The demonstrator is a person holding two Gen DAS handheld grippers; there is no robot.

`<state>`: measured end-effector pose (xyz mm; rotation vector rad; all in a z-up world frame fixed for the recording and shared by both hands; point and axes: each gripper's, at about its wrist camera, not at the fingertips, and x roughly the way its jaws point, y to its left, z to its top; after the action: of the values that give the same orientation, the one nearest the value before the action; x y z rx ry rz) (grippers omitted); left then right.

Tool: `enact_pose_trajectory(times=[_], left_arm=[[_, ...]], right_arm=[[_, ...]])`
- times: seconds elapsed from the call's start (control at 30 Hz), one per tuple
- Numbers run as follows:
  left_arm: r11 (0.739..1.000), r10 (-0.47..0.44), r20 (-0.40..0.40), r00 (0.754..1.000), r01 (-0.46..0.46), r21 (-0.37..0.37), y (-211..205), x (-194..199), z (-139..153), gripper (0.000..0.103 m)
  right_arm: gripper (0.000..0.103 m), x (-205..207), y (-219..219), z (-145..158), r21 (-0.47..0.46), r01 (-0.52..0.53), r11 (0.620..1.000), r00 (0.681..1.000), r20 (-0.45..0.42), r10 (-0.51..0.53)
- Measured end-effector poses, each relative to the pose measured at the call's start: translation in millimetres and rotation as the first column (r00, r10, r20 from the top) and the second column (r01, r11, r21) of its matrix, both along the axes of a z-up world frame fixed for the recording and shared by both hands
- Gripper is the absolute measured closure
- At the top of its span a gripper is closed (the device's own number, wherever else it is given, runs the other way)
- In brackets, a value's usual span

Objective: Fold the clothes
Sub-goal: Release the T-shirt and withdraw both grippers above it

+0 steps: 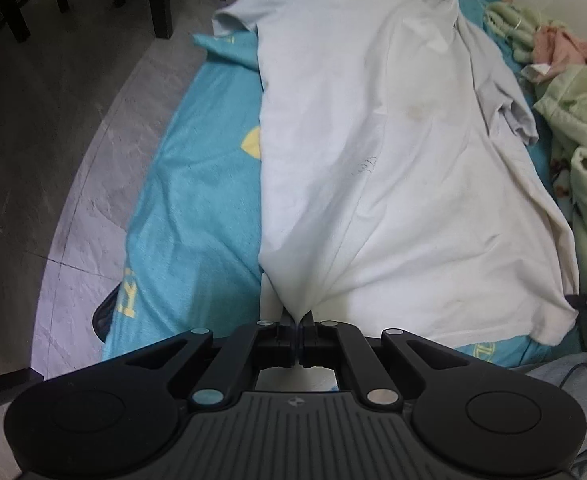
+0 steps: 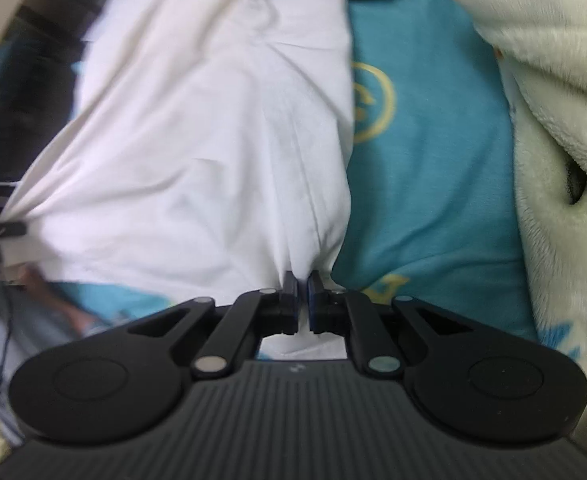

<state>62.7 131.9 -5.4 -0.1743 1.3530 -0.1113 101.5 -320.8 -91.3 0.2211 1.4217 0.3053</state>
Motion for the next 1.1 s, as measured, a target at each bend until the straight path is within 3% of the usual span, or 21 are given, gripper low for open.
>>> enact_pose_trajectory(times=[0.17,0.33,0.43,0.5,0.57,0.6,0.63,0.67,0.73,0.8,1.03,1.1], left_arm=[[0.999,0.029,0.023,0.999,-0.030,0.022,13,-4,11,0.102],[0.997,0.069,-0.016,0.997,-0.069,0.040,21,-5,-8,0.101],[0.997,0.066,-0.008,0.998,-0.066,0.044,21,-8,-12,0.100],[0.997,0.046,0.043,0.998,-0.048,0.056,18,-9,-6,0.084],[0.997,0.019,0.090,0.996,-0.026,0.072,11,-12,3,0.076],[0.997,0.006,0.114,0.993,-0.015,0.079,5,-13,8,0.071],[0.996,-0.008,0.138,0.990,-0.004,0.085,-2,-14,12,0.067],[0.996,-0.022,0.162,0.987,0.007,0.092,-8,-15,16,0.060],[0.993,-0.057,0.220,0.974,0.032,0.115,-25,-15,19,0.055],[0.990,-0.083,0.280,0.956,0.046,0.135,-49,-13,20,0.047],[0.996,-0.091,0.431,0.898,0.072,0.061,-112,3,23,0.036],[0.995,-0.094,0.479,0.873,0.075,0.058,-124,13,23,0.028]], right_arm=[[0.096,-22,10,31,0.031,-0.035,0.999,0.999,0.039,0.034],[0.095,-36,32,21,0.013,-0.020,1.000,0.999,0.046,0.019],[0.093,-33,26,10,0.031,0.074,0.997,0.995,0.065,-0.076],[0.092,-35,23,13,0.037,0.117,0.992,0.988,0.100,-0.120],[0.091,-40,17,20,0.061,0.156,0.986,0.977,0.140,-0.163],[0.089,-42,16,25,0.073,0.173,0.982,0.967,0.174,-0.184],[0.080,-45,15,29,0.085,0.190,0.978,0.957,0.208,-0.204],[0.062,-47,12,35,0.096,0.203,0.974,0.944,0.246,-0.221],[0.042,-43,10,43,0.117,0.240,0.964,0.913,0.310,-0.265],[0.041,-39,8,51,0.141,0.275,0.951,0.876,0.371,-0.309],[0.041,-17,19,50,0.219,0.352,0.910,0.741,0.529,-0.414],[0.041,-16,25,45,0.235,0.365,0.901,0.701,0.567,-0.432]])
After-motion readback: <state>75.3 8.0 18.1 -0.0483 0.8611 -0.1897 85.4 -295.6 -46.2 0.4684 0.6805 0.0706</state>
